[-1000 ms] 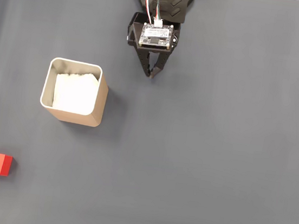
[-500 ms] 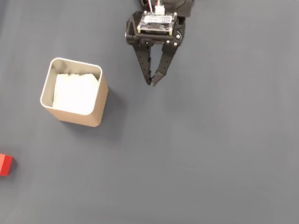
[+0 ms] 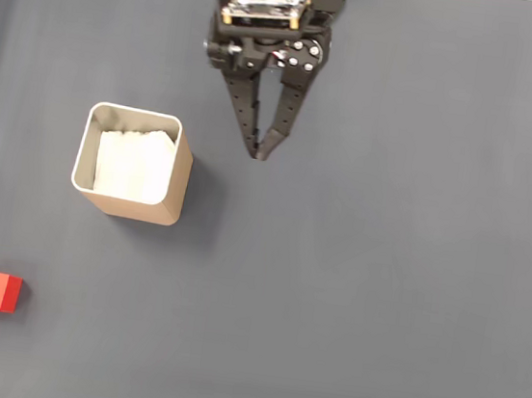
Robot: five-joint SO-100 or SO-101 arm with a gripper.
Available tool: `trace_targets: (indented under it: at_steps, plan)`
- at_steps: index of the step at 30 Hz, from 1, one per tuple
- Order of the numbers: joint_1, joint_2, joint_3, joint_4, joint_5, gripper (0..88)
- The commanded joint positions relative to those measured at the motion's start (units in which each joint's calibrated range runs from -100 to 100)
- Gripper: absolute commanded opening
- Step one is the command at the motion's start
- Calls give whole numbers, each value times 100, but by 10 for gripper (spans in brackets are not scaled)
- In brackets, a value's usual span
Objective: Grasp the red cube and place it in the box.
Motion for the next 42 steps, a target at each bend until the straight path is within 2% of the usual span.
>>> trace_targets:
  at_steps: [1,23,42]
  plan:
    - [269,374,-835,213,59,1]
    - [1959,3091,-3423,213,220,1]
    - [2456,4840,-5155,-25,220,5]
